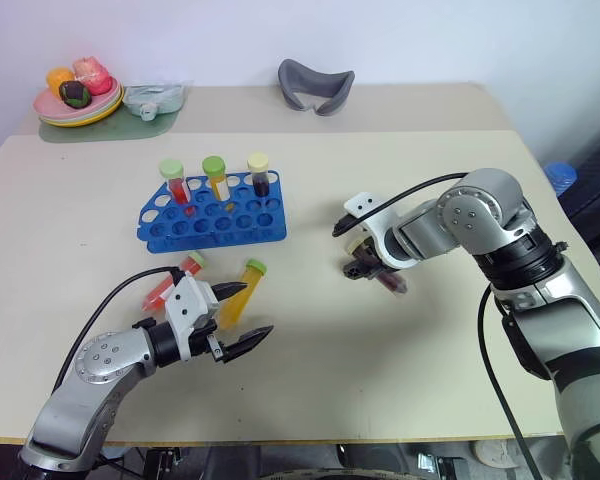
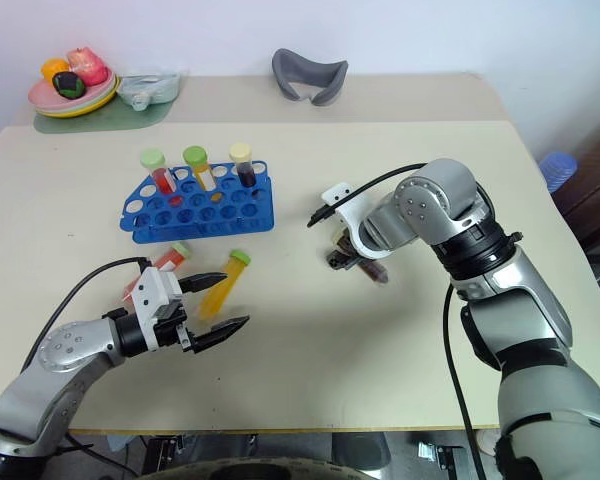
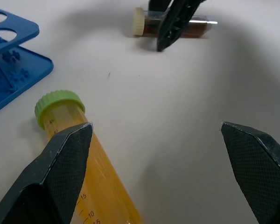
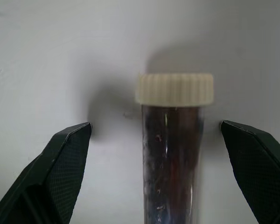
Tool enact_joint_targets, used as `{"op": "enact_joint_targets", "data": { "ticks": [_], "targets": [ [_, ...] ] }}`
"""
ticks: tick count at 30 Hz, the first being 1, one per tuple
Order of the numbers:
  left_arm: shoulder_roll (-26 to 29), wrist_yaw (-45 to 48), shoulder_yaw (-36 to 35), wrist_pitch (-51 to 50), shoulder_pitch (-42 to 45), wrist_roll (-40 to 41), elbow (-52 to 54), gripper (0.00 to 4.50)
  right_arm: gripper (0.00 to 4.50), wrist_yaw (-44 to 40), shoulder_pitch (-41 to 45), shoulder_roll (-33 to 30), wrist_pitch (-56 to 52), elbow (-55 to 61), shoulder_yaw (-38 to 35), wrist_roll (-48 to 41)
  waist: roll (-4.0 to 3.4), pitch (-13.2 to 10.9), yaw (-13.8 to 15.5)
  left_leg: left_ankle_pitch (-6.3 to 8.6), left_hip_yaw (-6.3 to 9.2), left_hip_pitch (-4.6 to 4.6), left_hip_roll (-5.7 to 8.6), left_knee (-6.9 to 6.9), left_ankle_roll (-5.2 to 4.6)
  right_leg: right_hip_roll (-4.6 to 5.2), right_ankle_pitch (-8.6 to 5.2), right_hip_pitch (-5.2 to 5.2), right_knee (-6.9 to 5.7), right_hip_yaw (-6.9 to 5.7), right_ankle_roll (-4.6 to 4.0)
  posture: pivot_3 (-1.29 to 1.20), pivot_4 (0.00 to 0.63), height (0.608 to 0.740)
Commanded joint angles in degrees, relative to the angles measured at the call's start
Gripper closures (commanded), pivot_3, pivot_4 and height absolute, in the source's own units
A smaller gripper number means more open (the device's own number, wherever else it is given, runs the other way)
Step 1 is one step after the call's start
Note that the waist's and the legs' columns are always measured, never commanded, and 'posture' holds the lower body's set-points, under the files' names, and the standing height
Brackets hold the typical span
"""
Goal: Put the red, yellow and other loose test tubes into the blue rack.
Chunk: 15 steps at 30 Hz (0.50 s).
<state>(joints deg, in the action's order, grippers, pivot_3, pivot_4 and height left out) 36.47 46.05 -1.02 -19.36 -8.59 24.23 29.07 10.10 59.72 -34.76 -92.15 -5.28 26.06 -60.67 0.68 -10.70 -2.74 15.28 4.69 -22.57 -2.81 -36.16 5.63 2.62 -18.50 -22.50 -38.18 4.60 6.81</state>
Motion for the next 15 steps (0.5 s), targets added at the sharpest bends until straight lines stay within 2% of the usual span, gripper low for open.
{"op": "enact_joint_targets", "data": {
  "ticks": [1,4,8,10,15],
  "targets": [
    [0.11,0.53,-0.36,1.34,0.37,-0.11,0.34,0.00,0.02,3.76,-0.47,-0.23,-0.35,-0.78,1.18,0.30,-0.01,0.00,0.02,0.00,0.00,0.03,0.00,0.00,0.00,0.00,0.00,0.03,0.00,0.00,0.00,0.00,0.150,0.740],
    [0.21,0.76,-0.55,1.71,0.33,-0.15,-0.11,0.00,0.85,4.40,-0.64,-0.65,-0.35,0.24,2.27,-0.81,-0.01,0.00,0.04,0.00,0.00,0.05,0.00,0.00,0.00,0.00,0.00,0.04,0.00,0.00,0.00,0.00,0.150,0.740],
    [0.19,0.77,-0.44,2.08,0.15,-0.35,-0.38,0.00,2.80,5.21,-0.36,-0.54,-0.35,0.48,2.87,-2.06,-0.01,0.00,0.20,0.00,0.00,0.04,0.00,0.01,0.00,0.01,0.00,0.05,0.02,0.00,0.00,0.00,0.150,0.740],
    [0.18,0.77,-0.45,2.29,0.06,-0.38,-0.53,0.00,3.61,5.74,-0.16,-0.39,-0.35,0.14,2.83,-2.66,0.00,0.01,0.20,0.00,0.00,0.04,0.01,0.01,0.00,0.01,0.00,0.07,0.04,0.00,0.00,0.00,0.150,0.740],
    [0.16,0.48,-0.56,2.32,-0.35,-0.36,-0.12,0.00,3.61,6.70,0.17,0.13,-0.35,-0.21,1.87,-3.66,0.00,0.01,0.17,0.00,0.00,0.04,0.01,0.02,0.00,0.02,0.00,0.06,0.05,0.00,0.00,0.00,0.150,0.740]
  ]
}}
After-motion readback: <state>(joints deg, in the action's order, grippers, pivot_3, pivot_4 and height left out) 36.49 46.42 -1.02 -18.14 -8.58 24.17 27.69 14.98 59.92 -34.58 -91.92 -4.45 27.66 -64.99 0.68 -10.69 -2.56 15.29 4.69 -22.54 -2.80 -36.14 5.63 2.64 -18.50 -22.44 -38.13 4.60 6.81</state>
